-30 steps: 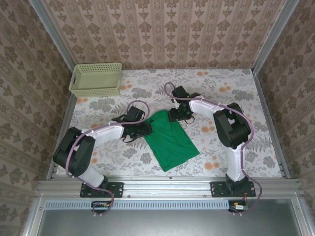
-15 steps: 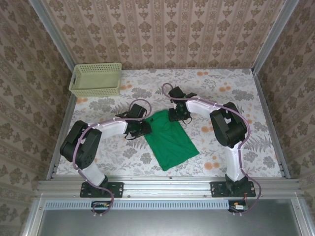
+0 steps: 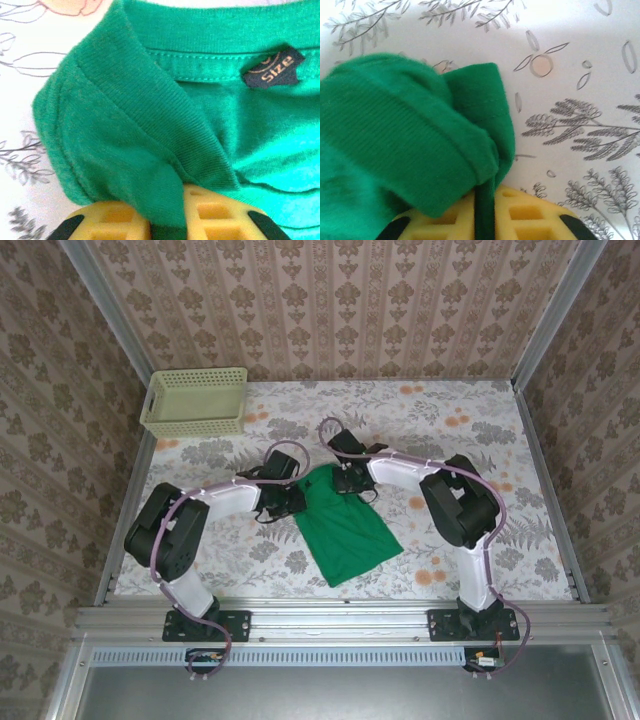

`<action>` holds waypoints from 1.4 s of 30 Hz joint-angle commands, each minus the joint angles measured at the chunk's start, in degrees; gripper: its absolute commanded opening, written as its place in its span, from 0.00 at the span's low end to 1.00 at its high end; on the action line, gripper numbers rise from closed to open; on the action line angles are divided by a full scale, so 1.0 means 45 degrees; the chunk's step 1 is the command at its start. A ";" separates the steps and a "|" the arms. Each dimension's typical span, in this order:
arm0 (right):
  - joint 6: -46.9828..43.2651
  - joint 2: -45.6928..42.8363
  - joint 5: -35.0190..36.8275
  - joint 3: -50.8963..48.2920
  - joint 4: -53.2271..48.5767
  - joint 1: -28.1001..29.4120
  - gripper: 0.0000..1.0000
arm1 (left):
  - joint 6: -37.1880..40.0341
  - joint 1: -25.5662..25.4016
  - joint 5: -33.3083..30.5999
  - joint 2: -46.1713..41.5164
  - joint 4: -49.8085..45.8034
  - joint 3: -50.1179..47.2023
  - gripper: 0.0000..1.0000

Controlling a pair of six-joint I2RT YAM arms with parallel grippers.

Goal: Fold the inside-out t-shirt

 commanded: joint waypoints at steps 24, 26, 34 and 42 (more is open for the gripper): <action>0.1091 -0.4694 -0.4474 -0.0949 0.3276 -0.2734 0.00 | 0.2993 0.2425 0.1681 -0.3084 -0.1109 0.3444 0.00; 0.0839 -0.4319 -0.4521 0.0469 0.3054 -0.3023 0.00 | 0.3499 0.2818 0.1939 -0.2552 -0.1617 0.5158 0.00; 0.0275 -0.4358 -0.4666 0.0890 0.2957 -0.3004 0.00 | 0.4016 0.2489 0.2391 -0.3839 -0.1021 0.4332 0.00; 0.0733 -0.7135 -0.4269 -0.5654 0.4517 -0.2078 0.00 | 0.2934 -0.0053 0.1970 -0.6414 0.0509 -0.1194 0.00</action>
